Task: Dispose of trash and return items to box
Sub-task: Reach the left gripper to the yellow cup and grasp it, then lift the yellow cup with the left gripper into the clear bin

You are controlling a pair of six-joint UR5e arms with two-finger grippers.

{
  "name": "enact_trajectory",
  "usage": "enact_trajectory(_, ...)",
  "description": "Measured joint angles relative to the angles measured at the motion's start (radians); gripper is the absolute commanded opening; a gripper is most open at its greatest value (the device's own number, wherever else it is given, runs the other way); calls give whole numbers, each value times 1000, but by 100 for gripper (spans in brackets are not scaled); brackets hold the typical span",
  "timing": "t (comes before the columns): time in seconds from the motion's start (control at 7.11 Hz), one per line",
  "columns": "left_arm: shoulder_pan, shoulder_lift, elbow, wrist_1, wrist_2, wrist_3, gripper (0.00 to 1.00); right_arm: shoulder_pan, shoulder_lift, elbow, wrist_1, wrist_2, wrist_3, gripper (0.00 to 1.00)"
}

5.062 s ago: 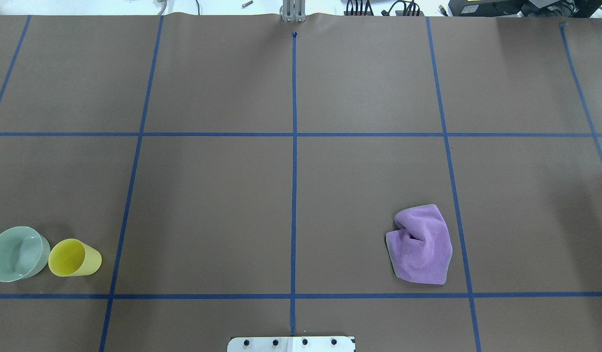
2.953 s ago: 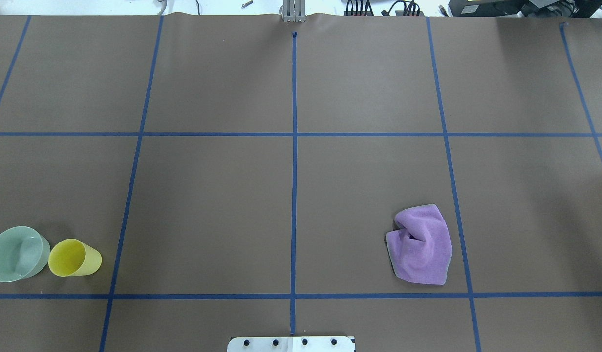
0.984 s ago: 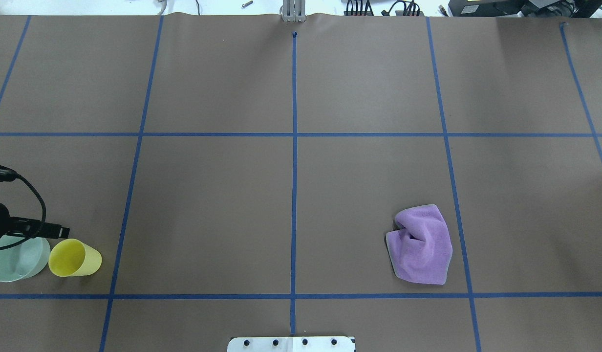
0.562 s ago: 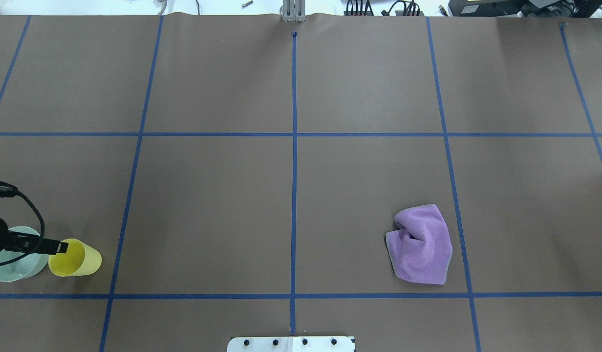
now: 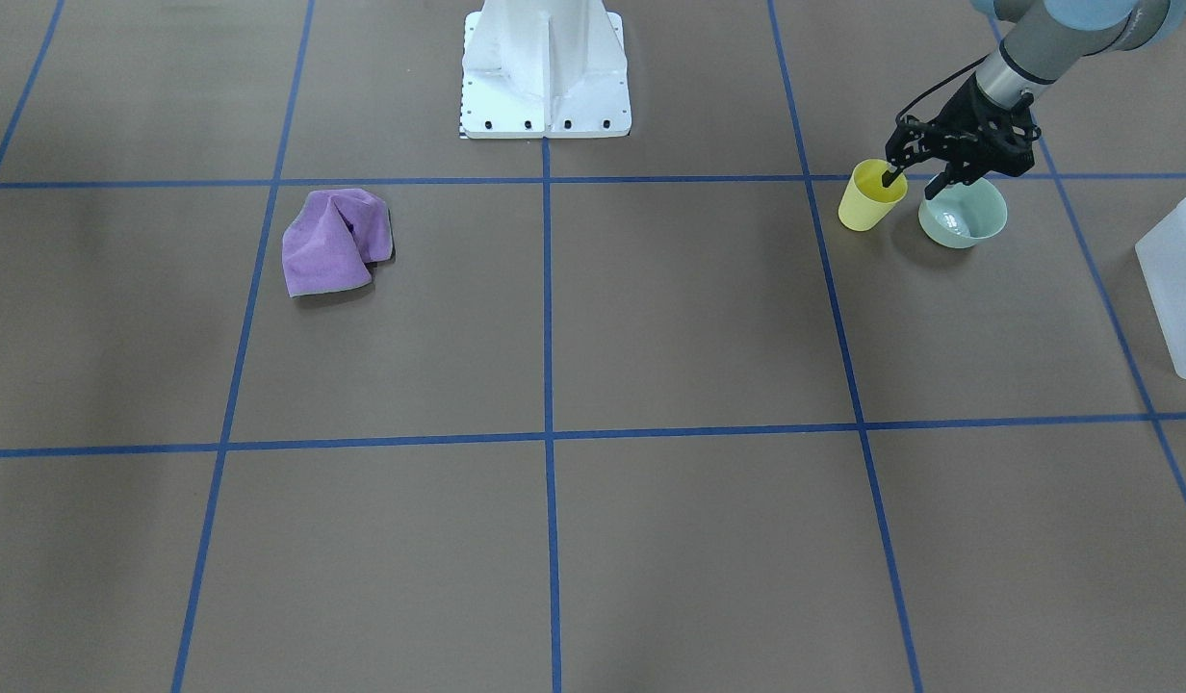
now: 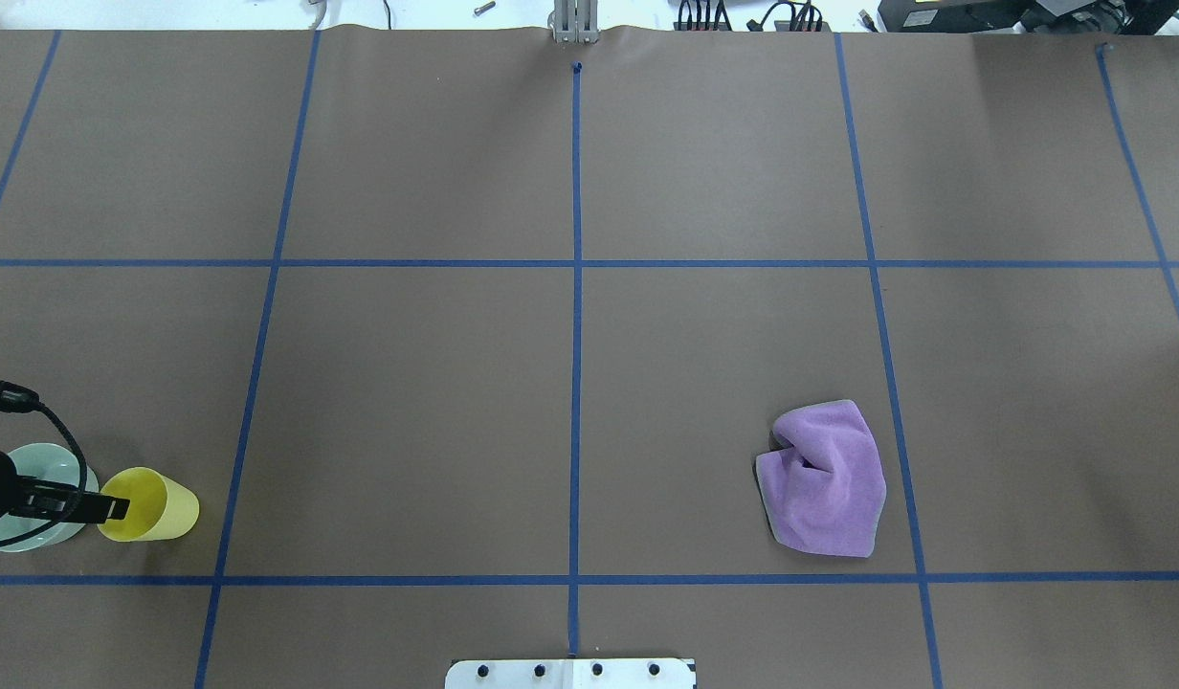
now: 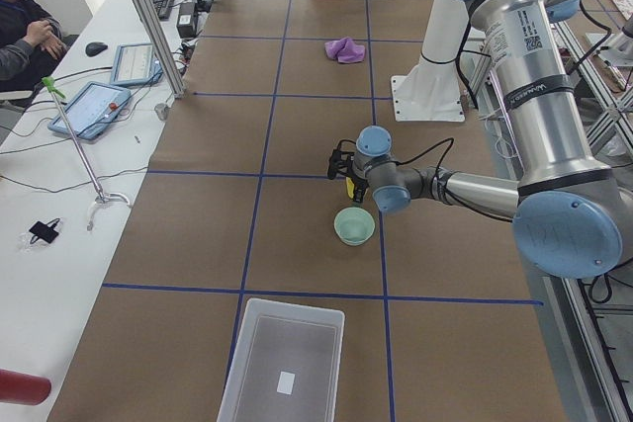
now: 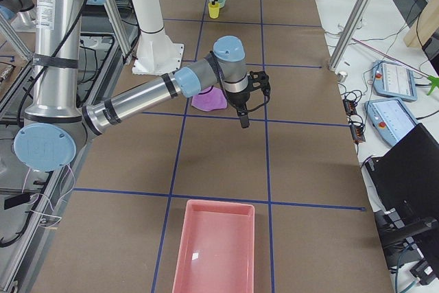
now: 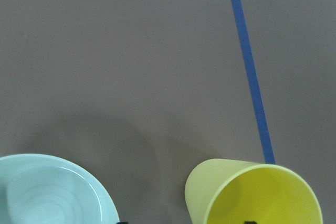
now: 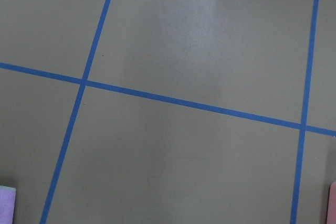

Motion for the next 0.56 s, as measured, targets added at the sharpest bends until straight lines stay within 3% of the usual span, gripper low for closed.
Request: enact_trajectory(0.56, -13, 18, -57, -3, -8, -4, 0, 0, 0, 0, 0, -13, 1, 100)
